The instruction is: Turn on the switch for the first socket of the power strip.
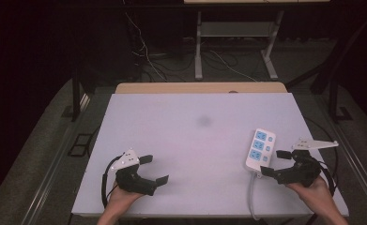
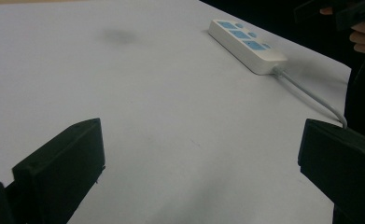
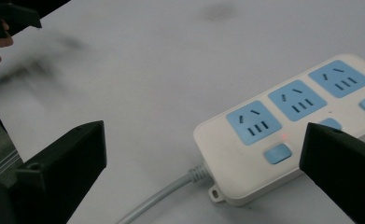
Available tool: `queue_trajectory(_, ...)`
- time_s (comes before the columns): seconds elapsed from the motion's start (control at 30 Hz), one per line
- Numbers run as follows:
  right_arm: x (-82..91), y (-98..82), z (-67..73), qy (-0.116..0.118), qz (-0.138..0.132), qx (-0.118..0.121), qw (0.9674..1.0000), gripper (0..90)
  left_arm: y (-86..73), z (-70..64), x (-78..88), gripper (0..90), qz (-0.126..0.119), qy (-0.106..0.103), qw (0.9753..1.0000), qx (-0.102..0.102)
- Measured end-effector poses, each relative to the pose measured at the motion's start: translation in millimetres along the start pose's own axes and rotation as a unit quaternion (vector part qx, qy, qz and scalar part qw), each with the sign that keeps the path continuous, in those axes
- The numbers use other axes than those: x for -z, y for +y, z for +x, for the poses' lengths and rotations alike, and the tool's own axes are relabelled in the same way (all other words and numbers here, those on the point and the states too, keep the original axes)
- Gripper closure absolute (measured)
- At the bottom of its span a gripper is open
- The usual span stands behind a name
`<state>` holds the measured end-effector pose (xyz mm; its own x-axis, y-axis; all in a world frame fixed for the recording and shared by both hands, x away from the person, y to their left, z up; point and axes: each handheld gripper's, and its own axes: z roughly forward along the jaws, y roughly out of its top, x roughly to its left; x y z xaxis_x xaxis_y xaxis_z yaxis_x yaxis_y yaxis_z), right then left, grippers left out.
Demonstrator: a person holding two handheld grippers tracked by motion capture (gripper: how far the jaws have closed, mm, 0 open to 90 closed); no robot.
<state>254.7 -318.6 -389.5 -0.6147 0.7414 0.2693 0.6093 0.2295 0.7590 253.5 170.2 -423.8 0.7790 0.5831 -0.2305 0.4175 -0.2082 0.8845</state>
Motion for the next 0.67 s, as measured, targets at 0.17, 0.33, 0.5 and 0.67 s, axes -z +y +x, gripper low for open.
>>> queue_trajectory(0.17, -5.9, -13.8, 6.1, 0.007, -0.009, 0.005, 0.9999, 0.2, -0.1, 0.5, 0.3, 0.0, 0.000, 0.000, 1.0000, 0.000)
queue_trajectory(0.33, -10.5, -26.9, 8.6, 0.013, -0.016, -0.001, 0.9998, 0.2, -0.1, 0.5, 0.5, 0.0, 0.000, 0.000, 1.0000, -0.001)
queue_trajectory(0.5, -14.7, -36.0, 11.0, 0.019, -0.011, -0.003, 0.9998, 0.2, -0.1, 0.4, 0.5, 0.0, 0.000, 0.000, 1.0000, -0.001)
queue_trajectory(0.67, -16.0, -40.3, 12.7, 0.022, -0.010, 0.000, 0.9997, 0.2, 0.0, 0.6, 0.6, 0.0, 0.000, 0.000, 1.0000, -0.001)
